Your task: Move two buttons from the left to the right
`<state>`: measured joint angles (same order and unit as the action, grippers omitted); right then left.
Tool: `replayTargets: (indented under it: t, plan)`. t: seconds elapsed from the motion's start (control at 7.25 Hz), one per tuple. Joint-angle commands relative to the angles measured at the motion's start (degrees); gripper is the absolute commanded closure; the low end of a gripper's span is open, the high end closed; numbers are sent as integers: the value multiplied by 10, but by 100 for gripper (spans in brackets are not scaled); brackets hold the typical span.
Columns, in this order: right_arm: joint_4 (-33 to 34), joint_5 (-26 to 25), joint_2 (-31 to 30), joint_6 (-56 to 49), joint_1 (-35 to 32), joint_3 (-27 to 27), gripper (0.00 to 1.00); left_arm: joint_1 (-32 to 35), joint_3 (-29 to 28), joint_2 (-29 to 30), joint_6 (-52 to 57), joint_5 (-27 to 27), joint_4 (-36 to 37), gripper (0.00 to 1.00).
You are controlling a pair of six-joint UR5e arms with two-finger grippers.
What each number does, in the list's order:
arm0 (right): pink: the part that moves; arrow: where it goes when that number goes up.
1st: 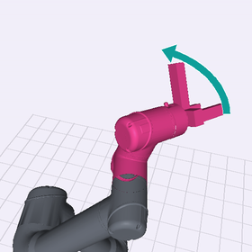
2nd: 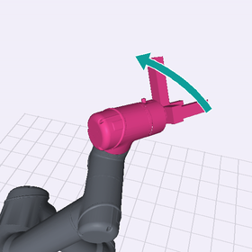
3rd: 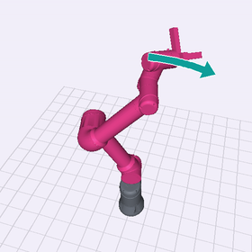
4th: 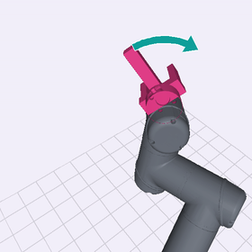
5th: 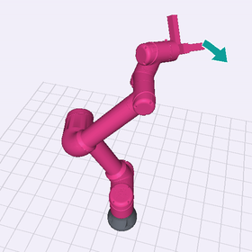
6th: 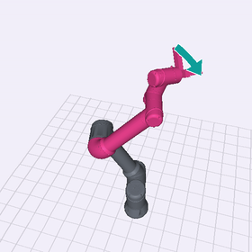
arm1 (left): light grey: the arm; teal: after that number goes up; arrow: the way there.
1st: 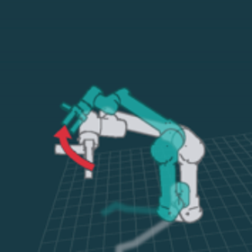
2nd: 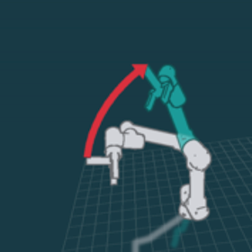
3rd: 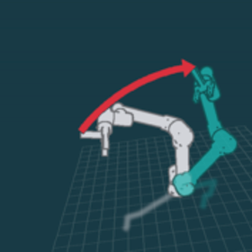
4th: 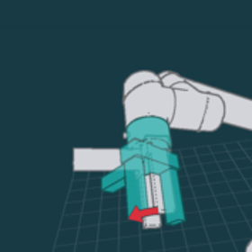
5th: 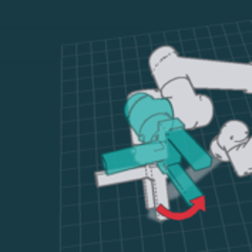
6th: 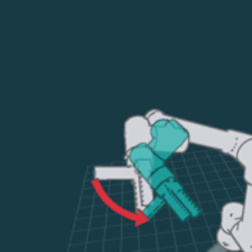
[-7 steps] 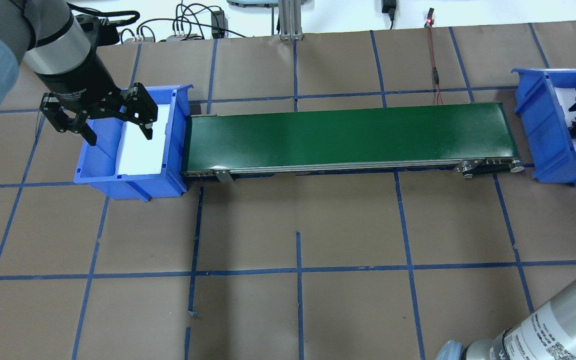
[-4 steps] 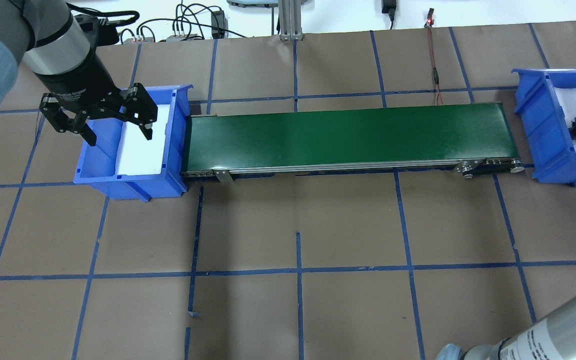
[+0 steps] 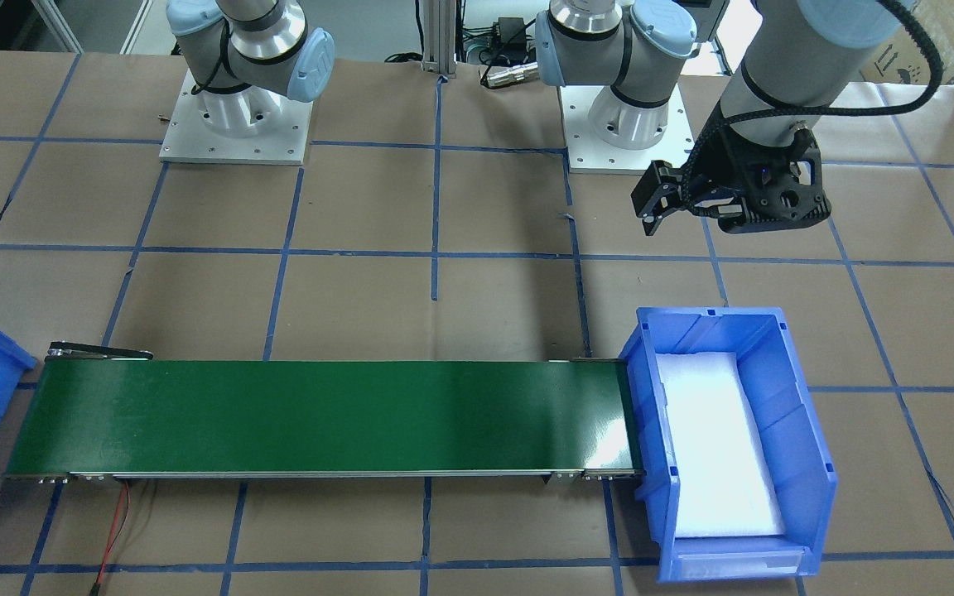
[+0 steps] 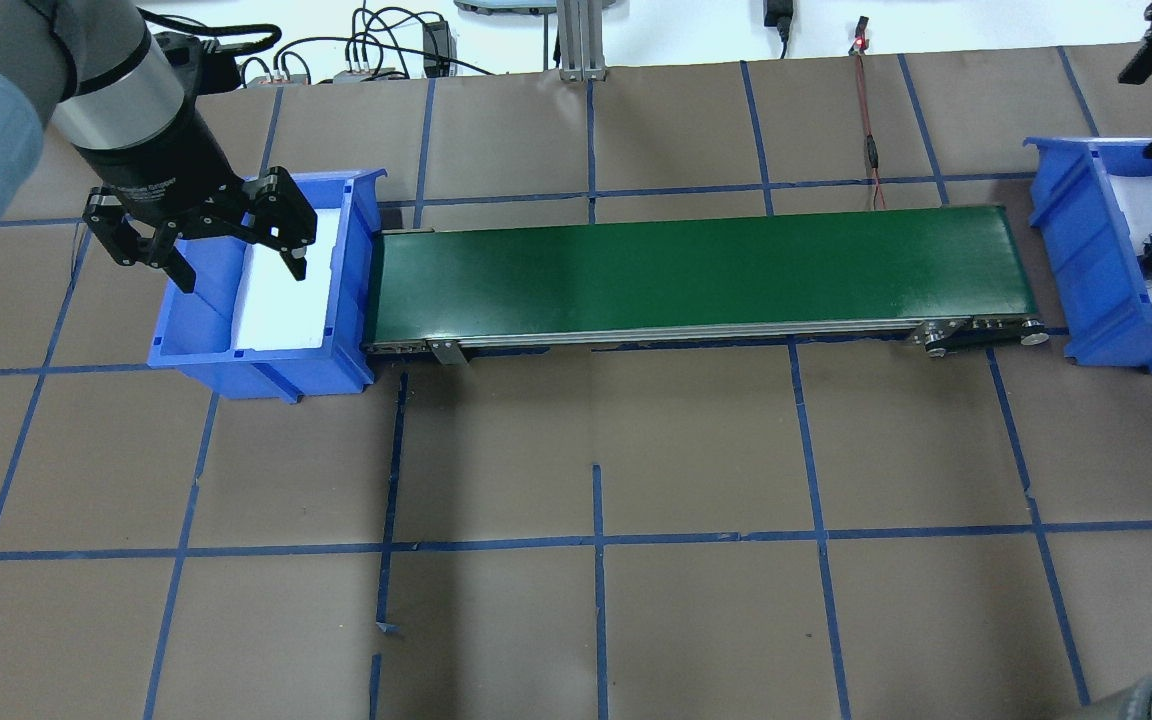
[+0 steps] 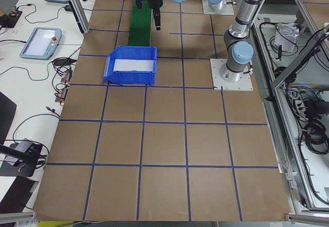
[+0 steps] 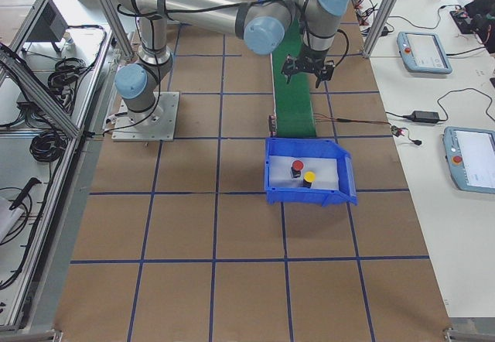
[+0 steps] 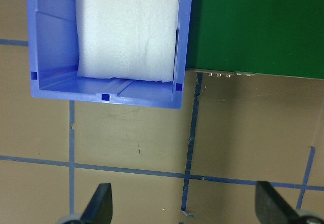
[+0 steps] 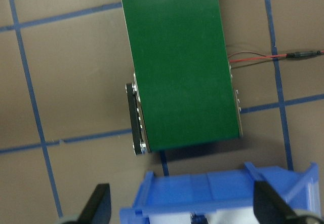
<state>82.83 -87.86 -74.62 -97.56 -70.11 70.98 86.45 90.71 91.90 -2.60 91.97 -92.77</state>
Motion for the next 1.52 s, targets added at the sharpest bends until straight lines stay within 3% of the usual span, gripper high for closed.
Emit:
replayTargets:
  t: [0.0, 0.14, 0.55, 0.83, 1.38]
  plan:
    - [-10, -1, -17, 251, -127, 6, 0, -1, 0, 17, -4, 0, 17, 0]
    - [-4, -5, -16, 381, -169, 19, 0, 1, -7, 13, -2, -3, 16, 0]
    - [57, 2, -60, 710, -208, 93, 0, 7, -5, -6, 1, -2, 7, 0]
    - [59, 1, -89, 743, -212, 121, 0, 42, 0, -24, -2, 10, -19, 0]
    - [58, -6, -95, 882, -213, 123, 0, 37, 0, -37, 2, 7, -15, 0]
